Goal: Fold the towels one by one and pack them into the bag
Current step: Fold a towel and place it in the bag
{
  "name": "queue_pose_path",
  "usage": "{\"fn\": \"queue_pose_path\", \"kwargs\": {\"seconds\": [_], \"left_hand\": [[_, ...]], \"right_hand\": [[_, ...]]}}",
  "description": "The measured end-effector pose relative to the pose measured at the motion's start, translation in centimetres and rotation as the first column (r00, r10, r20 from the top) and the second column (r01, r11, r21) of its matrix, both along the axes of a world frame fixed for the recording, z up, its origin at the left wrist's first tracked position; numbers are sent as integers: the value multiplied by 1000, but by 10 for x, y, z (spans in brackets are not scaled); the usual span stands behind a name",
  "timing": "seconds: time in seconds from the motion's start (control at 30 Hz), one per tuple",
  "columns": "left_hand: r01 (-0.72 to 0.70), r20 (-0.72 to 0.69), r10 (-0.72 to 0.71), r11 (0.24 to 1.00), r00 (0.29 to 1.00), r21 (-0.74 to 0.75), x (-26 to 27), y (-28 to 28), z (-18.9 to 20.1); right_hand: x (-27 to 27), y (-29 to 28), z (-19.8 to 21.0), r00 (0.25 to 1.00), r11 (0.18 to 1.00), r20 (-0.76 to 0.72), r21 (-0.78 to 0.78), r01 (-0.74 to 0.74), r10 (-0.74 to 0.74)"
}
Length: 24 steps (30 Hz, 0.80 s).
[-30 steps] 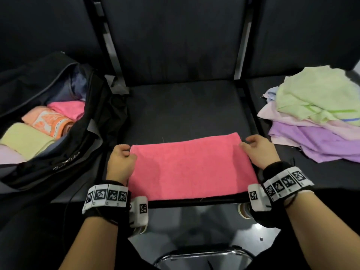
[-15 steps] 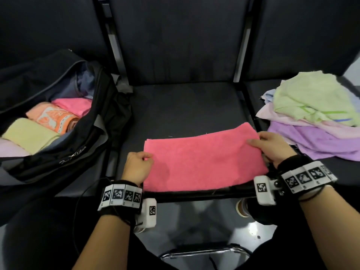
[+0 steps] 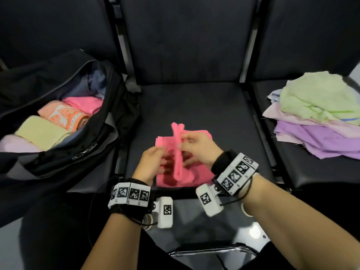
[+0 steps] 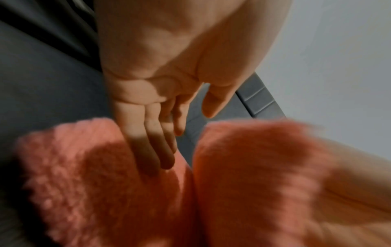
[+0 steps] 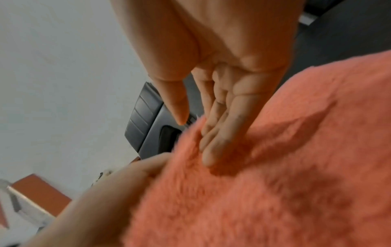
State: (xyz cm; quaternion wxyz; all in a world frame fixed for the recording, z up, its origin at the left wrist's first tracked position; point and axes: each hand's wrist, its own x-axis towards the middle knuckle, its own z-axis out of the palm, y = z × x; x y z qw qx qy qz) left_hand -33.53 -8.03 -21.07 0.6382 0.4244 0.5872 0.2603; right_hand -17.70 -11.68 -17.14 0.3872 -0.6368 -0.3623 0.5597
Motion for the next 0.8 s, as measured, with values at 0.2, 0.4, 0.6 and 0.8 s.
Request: {"fn": "queue_pose_path", "kwargs": {"seconds": [0.2,0.4,0.6,0.8], "left_hand": [[58,-140,-43,993,989,107,-2,-1,-12],[169,-254,-90,936,963,308,1,-6,-17],[123,-276,-30,938,961,325,-9,-4,-16],[189,-478,-31,940,878,285,-11,-6,-20]], "right_hand": [[7,-8,-23,998,998,64,-66,8,-4],[34,-33,-32,973,997,232,78,-22,3],[41,-44,-30,874,960,468,162,-230,131],[38,-56,-35,694,852,617,70,-519,372]]}}
